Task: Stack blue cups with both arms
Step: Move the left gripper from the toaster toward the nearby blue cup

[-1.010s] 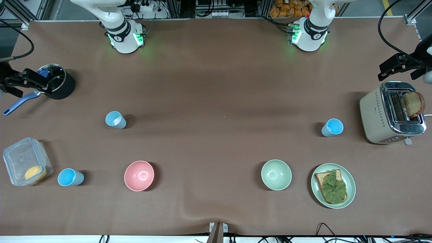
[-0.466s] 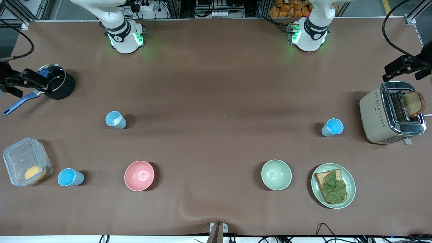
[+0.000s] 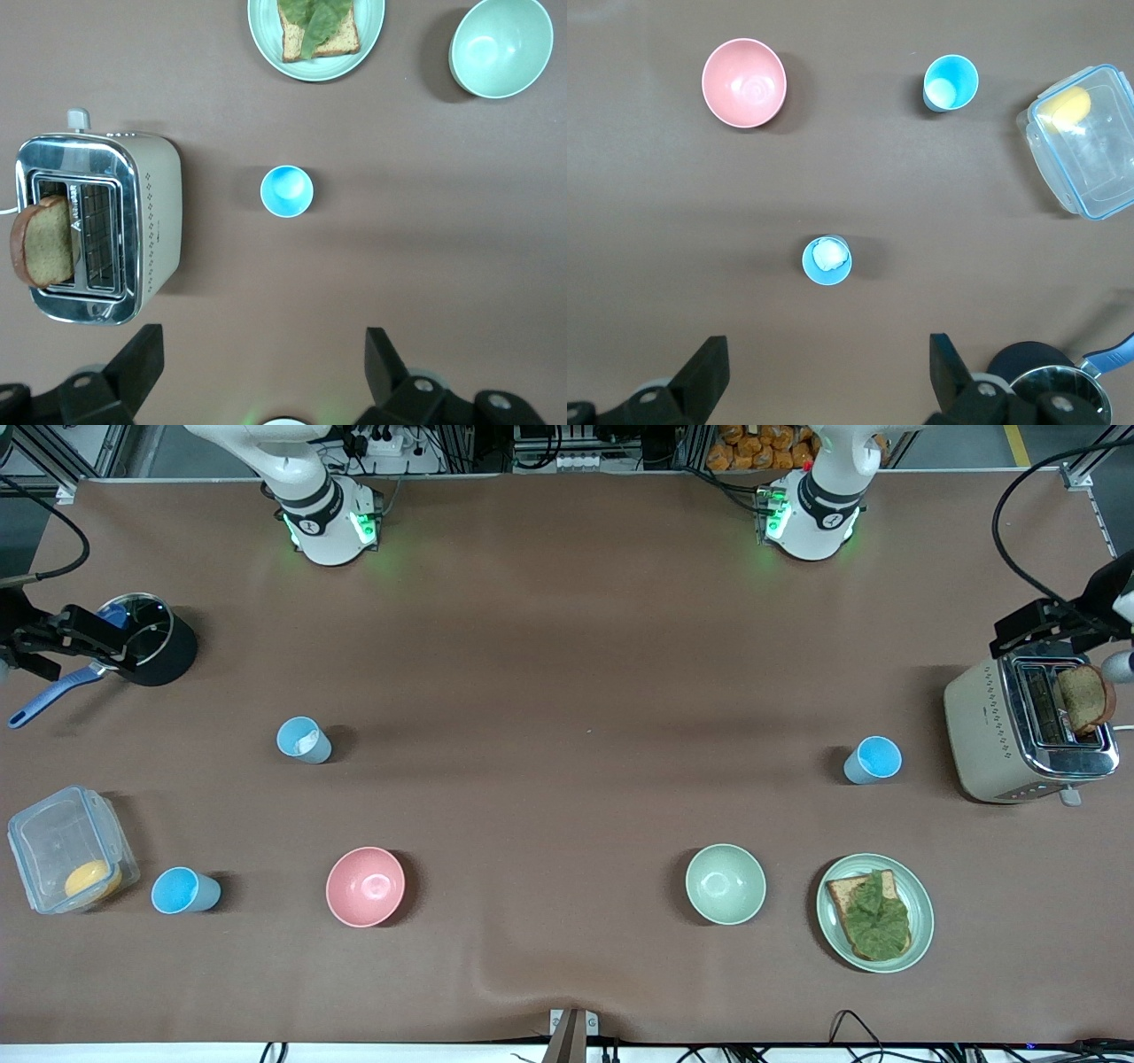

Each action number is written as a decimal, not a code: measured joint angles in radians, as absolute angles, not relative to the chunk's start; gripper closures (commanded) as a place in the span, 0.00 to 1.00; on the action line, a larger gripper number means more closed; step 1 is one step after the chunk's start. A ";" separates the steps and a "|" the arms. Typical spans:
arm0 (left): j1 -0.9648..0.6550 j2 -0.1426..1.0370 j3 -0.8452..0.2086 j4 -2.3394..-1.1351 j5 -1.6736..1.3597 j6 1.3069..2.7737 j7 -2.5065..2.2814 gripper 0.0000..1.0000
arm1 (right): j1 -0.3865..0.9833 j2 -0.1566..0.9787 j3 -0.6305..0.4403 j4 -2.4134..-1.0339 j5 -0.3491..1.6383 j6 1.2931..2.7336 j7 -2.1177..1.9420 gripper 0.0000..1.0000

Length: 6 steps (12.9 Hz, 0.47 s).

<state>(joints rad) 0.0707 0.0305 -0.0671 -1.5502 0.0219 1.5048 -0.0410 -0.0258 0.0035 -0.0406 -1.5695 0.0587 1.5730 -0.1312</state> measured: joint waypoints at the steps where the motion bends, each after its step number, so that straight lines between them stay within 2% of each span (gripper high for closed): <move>1: 0.071 0.044 -0.068 -1.550 0.022 1.513 -0.041 0.00 | -0.026 0.003 -0.041 -1.570 0.059 1.573 -0.131 0.00; 6: 0.071 0.076 -0.068 -1.556 0.022 1.521 -0.041 0.00 | -0.026 0.004 -0.041 -1.570 0.059 1.573 -0.131 0.00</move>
<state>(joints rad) 0.0706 0.0763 -0.0678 -1.5562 0.0219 1.5207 -0.0410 -0.0258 0.0035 -0.0406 -1.5698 0.0587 1.5729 -0.1312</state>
